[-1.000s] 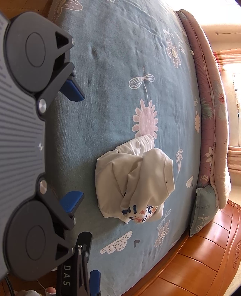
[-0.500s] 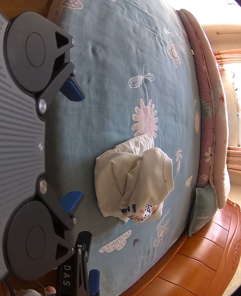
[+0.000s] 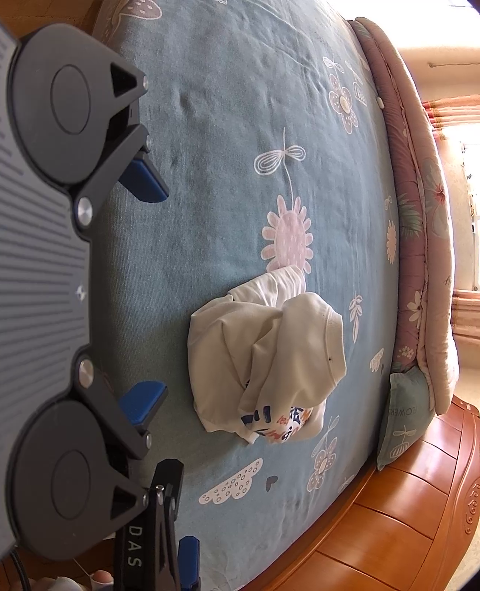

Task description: Fold clothes

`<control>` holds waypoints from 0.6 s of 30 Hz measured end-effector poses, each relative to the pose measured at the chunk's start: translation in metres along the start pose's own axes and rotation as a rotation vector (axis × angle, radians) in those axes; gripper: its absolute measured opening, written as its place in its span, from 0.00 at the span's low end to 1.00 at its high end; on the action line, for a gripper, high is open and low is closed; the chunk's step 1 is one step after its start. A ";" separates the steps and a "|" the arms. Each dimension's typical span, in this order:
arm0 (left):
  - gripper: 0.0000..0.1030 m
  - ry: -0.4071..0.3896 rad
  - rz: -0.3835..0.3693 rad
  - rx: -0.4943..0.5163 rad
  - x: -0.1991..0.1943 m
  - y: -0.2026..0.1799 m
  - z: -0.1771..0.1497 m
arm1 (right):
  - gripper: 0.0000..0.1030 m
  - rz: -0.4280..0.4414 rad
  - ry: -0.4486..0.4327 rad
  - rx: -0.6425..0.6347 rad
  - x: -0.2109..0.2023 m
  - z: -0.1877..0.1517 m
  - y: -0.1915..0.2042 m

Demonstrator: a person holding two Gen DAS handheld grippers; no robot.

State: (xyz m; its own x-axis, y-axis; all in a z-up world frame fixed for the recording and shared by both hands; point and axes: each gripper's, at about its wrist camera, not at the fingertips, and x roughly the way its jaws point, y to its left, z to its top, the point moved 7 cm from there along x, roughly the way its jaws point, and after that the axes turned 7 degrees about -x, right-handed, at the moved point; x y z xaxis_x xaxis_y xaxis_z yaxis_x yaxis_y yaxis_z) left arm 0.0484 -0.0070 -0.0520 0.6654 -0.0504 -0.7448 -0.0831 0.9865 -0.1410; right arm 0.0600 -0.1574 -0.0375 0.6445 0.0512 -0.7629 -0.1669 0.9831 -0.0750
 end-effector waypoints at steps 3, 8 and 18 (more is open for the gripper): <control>1.00 0.001 0.001 0.001 0.000 0.000 0.000 | 1.00 -0.002 0.001 -0.001 0.000 0.000 0.000; 1.00 0.003 0.002 0.002 0.001 0.000 0.000 | 1.00 -0.004 0.006 -0.002 0.001 0.001 0.000; 1.00 0.009 0.001 0.005 0.005 -0.001 0.000 | 1.00 -0.007 0.013 -0.003 0.005 0.002 0.000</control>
State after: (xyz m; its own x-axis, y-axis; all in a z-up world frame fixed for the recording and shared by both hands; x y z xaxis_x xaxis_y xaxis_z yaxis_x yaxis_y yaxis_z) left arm 0.0519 -0.0082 -0.0552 0.6585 -0.0510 -0.7509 -0.0796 0.9874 -0.1369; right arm 0.0644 -0.1568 -0.0404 0.6360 0.0421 -0.7706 -0.1648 0.9829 -0.0823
